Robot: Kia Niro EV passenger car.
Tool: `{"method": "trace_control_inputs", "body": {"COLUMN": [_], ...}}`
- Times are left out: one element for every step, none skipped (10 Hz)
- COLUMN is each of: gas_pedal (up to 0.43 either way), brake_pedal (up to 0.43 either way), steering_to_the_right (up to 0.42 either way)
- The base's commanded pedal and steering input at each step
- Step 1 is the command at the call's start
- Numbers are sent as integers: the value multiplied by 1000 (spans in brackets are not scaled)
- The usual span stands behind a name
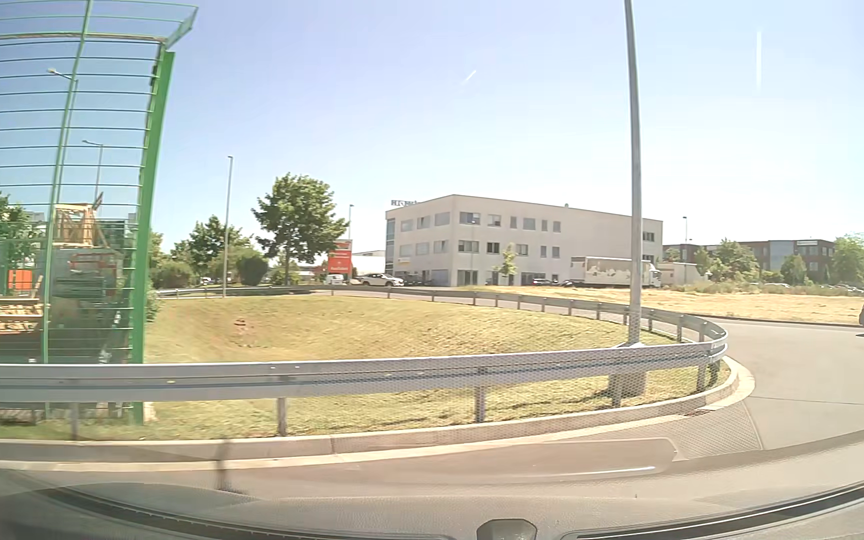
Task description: Follow the waypoints while adhering to traffic rules and regulations
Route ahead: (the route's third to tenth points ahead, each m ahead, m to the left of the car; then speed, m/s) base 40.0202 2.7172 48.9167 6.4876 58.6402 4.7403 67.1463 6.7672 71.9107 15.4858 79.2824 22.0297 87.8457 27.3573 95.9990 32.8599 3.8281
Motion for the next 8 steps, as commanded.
{"method": "trace_control_inputs", "body": {"gas_pedal": [0,0,0,0,0,0,0,0], "brake_pedal": [30,30,30,30,30,30,30,37], "steering_to_the_right": [607,625,633,641,651,657,663,667]}}
